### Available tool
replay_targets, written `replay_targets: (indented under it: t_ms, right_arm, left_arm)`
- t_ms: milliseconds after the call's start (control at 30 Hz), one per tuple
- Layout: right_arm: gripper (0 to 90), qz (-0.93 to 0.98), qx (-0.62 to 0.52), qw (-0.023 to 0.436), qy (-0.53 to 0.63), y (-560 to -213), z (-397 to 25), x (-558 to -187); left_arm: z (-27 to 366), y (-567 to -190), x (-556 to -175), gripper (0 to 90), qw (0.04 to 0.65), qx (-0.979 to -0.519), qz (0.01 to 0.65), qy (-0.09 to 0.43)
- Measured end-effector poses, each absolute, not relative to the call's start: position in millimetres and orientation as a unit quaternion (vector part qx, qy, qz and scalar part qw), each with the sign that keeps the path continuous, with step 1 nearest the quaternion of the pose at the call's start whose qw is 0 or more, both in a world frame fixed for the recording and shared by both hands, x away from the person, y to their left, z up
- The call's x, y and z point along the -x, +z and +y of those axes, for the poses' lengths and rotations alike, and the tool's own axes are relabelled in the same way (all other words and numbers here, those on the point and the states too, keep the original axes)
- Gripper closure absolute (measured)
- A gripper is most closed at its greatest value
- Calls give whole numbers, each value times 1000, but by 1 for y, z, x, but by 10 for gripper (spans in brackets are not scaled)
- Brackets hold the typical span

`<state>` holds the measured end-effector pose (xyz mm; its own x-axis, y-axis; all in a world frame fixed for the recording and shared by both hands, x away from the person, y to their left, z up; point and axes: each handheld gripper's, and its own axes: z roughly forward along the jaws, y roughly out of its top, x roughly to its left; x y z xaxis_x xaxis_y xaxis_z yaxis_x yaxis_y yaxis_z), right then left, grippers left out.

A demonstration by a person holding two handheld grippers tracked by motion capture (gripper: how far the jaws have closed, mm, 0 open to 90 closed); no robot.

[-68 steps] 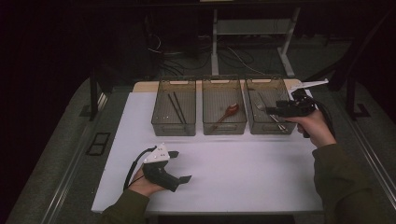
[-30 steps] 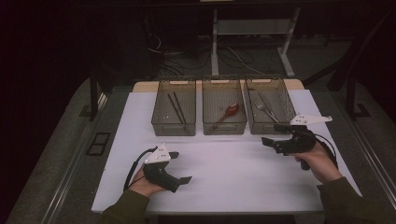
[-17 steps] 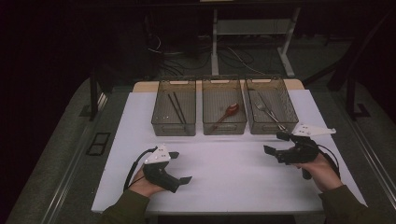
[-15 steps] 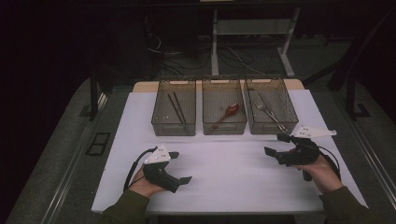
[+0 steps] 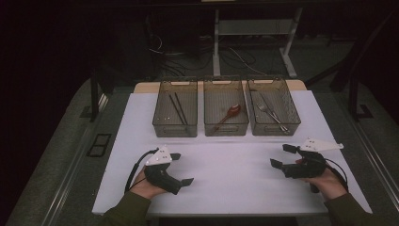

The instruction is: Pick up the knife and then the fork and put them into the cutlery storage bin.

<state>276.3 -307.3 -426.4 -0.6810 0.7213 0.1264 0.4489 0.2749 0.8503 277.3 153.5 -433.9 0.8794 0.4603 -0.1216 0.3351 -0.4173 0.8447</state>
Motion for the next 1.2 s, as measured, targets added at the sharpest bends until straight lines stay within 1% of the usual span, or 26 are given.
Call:
replay_targets:
  t_ms: [233, 267, 400, 600, 1200]
  right_arm:
    - [186, 787, -377, 136, 469, -432, -311, -269]
    - [164, 787, -378, 135, 469, -434, -312, -269]
    - [126, 785, -382, 126, 470, -437, -311, -267]
    - [125, 786, -382, 116, 472, -440, -304, -267]
    - [125, 799, -367, 116, 462, -443, -298, -266]
  left_arm:
    - [154, -434, -277, 0, 485, -840, 237, 64]
    - [154, -434, -277, 0, 485, -840, 236, 64]
    - [153, -434, -277, 0, 485, -839, 236, 64]
    - [153, -434, -277, 0, 485, -840, 234, 66]
    - [153, -434, -277, 0, 481, -842, 235, 65]
